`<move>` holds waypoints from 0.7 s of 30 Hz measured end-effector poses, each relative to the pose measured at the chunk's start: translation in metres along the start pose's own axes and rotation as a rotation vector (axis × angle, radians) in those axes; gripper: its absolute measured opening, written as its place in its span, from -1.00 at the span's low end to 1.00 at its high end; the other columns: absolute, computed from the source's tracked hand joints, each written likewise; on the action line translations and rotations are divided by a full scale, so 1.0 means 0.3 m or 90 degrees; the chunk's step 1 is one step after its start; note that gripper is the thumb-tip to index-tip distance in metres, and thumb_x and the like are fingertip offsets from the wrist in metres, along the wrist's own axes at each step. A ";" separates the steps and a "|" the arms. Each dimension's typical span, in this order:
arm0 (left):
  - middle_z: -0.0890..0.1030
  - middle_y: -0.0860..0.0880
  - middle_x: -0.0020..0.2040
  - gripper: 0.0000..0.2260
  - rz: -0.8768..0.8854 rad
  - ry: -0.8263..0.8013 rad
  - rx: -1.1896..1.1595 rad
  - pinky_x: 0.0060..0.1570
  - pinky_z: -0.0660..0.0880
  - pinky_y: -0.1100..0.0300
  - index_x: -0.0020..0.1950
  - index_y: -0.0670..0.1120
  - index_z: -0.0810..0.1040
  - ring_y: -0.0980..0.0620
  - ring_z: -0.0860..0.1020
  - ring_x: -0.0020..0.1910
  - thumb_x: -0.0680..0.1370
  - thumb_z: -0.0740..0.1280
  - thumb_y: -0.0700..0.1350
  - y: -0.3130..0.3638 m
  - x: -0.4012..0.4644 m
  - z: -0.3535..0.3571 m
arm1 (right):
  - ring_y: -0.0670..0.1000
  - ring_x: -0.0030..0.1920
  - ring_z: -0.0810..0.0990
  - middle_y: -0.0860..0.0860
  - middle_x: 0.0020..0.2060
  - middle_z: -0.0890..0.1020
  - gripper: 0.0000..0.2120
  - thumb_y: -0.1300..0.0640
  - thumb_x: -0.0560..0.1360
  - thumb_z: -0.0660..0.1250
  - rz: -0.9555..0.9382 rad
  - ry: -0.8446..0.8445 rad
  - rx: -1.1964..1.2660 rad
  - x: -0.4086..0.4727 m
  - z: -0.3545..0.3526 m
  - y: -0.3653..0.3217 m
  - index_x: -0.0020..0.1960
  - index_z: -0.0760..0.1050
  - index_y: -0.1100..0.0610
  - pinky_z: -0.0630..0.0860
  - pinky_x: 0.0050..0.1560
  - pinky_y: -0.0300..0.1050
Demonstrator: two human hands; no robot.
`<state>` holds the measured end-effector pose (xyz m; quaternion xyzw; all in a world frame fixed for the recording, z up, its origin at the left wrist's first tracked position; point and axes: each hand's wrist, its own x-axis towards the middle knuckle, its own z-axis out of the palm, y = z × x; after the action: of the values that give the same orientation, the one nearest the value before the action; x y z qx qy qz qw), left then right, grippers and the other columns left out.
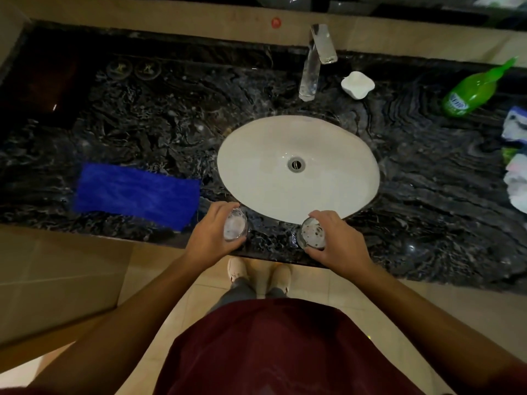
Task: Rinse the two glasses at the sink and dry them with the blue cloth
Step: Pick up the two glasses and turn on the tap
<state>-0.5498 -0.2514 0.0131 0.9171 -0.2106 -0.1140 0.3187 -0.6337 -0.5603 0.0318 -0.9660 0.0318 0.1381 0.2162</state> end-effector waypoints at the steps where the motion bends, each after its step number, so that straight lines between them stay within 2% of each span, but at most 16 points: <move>1: 0.46 -0.11 0.34 -0.32 0.000 -0.005 0.000 0.09 0.64 -0.09 0.47 -0.11 0.44 -0.08 0.54 0.25 0.42 0.63 -0.04 -0.002 -0.002 0.004 | 0.06 0.27 0.58 -0.04 0.37 0.49 -0.28 -0.16 0.41 0.53 0.002 0.002 0.003 -0.004 0.005 -0.002 0.48 0.32 -0.09 0.63 0.00 0.05; 8: 0.46 -0.11 0.36 -0.30 0.014 -0.013 0.000 0.21 0.60 -0.10 0.47 -0.11 0.43 -0.10 0.49 0.33 0.39 0.64 -0.09 -0.001 -0.015 0.014 | 0.07 0.35 0.50 -0.02 0.39 0.46 -0.27 -0.09 0.42 0.56 0.017 0.019 0.046 -0.028 0.037 -0.006 0.49 0.33 -0.06 0.62 0.07 0.06; 13: 0.43 -0.05 0.38 -0.30 0.009 -0.032 -0.032 0.27 0.56 -0.11 0.48 -0.04 0.39 -0.05 0.46 0.36 0.41 0.62 -0.08 0.002 -0.017 0.006 | 0.06 0.36 0.49 -0.04 0.39 0.48 -0.27 -0.07 0.41 0.57 0.022 0.035 0.072 -0.031 0.045 -0.007 0.49 0.32 -0.06 0.61 0.11 0.07; 17: 0.46 -0.07 0.39 -0.31 0.017 -0.068 -0.008 0.31 0.50 -0.16 0.48 -0.05 0.41 -0.08 0.46 0.37 0.44 0.59 0.06 0.004 -0.001 -0.013 | 0.05 0.43 0.45 -0.03 0.43 0.46 -0.24 -0.12 0.43 0.56 -0.002 0.039 0.083 -0.033 0.047 -0.002 0.53 0.32 -0.04 0.57 0.25 0.06; 19: 0.48 -0.08 0.41 -0.34 0.045 -0.056 0.042 0.40 0.42 -0.13 0.48 -0.07 0.42 -0.09 0.43 0.41 0.49 0.49 0.21 0.020 0.015 -0.021 | 0.00 0.48 0.39 -0.03 0.48 0.43 -0.19 -0.23 0.42 0.55 -0.031 0.024 0.135 -0.040 0.034 0.022 0.55 0.31 -0.03 0.47 0.36 -0.01; 21: 0.49 -0.08 0.43 -0.34 0.098 -0.029 0.077 0.49 0.32 -0.05 0.48 -0.09 0.43 -0.08 0.39 0.47 0.53 0.37 0.29 0.052 0.034 -0.017 | -0.05 0.48 0.38 -0.05 0.49 0.43 -0.23 -0.33 0.47 0.44 -0.031 0.047 0.218 -0.059 0.014 0.064 0.55 0.32 -0.04 0.39 0.40 -0.07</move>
<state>-0.5438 -0.2643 0.0262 0.9131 -0.2940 -0.0973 0.2654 -0.6540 -0.5759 0.0251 -0.9201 0.0397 0.0898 0.3793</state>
